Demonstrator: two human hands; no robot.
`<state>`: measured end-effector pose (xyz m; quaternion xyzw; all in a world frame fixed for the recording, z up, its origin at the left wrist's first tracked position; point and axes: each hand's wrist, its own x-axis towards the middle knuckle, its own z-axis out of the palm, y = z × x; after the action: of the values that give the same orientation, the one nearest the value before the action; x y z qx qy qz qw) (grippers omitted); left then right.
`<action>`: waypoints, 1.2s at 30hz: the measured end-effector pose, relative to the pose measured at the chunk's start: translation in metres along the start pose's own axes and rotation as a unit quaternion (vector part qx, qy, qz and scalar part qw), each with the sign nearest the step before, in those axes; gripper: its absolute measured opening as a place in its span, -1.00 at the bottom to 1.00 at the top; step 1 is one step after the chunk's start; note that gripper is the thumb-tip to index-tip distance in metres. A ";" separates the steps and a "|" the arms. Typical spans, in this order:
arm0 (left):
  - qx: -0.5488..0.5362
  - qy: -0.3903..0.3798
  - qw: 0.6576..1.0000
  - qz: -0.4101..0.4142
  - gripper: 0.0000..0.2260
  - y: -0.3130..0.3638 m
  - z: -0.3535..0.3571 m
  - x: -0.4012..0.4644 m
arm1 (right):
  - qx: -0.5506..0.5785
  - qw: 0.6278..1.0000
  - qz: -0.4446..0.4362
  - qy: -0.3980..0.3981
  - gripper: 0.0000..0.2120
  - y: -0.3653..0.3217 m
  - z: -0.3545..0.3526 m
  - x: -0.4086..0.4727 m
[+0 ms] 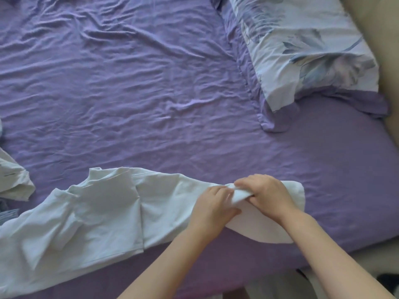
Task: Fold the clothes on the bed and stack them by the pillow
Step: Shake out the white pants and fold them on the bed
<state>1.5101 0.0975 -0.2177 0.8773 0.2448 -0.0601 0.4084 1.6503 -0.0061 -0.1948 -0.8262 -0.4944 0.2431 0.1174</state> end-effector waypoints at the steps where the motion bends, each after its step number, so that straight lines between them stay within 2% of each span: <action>1: -0.020 0.027 0.999 -0.019 -0.66 0.006 -0.003 0.004 | 0.028 1.000 -0.013 -0.003 -0.80 0.000 -0.008 0.001; 3: -0.075 0.055 0.994 -0.059 -0.83 0.011 -0.012 0.011 | 0.082 0.996 -0.031 0.008 -0.87 0.002 -0.021 0.001; 7: -0.164 -0.001 0.982 -0.093 -0.90 0.009 -0.032 0.022 | 0.169 0.985 0.004 0.024 -0.93 0.012 -0.040 -0.002; 11: -0.206 -0.005 0.974 -0.090 -0.80 0.004 -0.052 0.026 | 0.185 0.980 0.077 0.007 -0.86 0.036 -0.055 -0.006; 14: -0.234 0.024 0.967 -0.095 -0.85 0.003 -0.067 0.025 | 0.264 0.957 0.122 -0.018 -0.86 0.044 -0.071 -0.005; 17: -0.293 0.049 0.952 -0.078 -0.93 0.016 -0.079 0.021 | 0.322 0.939 0.092 0.072 -0.79 0.034 -0.097 0.003; 20: -0.330 0.091 0.940 -0.004 -0.97 0.035 -0.082 0.011 | 0.368 0.915 0.011 0.165 -0.84 0.022 -0.135 -0.002; 23: -0.321 0.103 0.941 0.036 -0.84 0.048 -0.065 0.004 | 0.319 0.935 -0.066 0.137 -0.89 0.030 -0.154 -0.019; 25: -0.276 0.038 0.960 0.015 -0.82 0.052 -0.044 0.005 | 0.248 0.962 -0.056 0.102 -0.86 0.048 -0.146 -0.027; 26: -0.255 -0.007 0.967 0.002 -0.81 0.051 -0.032 0.007 | 0.202 0.976 -0.031 0.075 -0.82 0.059 -0.135 -0.029; 28: -0.215 -0.074 0.974 -0.021 -0.76 0.046 -0.011 0.014 | 0.155 0.986 0.052 -0.030 -0.75 0.080 -0.106 -0.035; 30: -0.184 -0.075 0.979 -0.040 -0.74 0.035 0.001 0.023 | 0.179 0.969 0.132 -0.107 -0.66 0.096 -0.076 -0.040; 31: -0.174 -0.055 0.982 -0.051 -0.74 0.027 0.003 0.027 | 0.207 0.961 0.158 -0.096 -0.63 0.102 -0.062 -0.038; 36: -0.054 0.036 0.994 -0.089 -0.78 -0.033 -0.009 0.048 | 0.336 0.904 0.250 0.089 -0.69 0.106 -0.022 0.009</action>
<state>1.5352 0.1404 -0.2495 0.8303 0.3391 -0.0517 0.4392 1.7462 -0.0488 -0.2243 -0.8526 -0.1477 0.3414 0.3670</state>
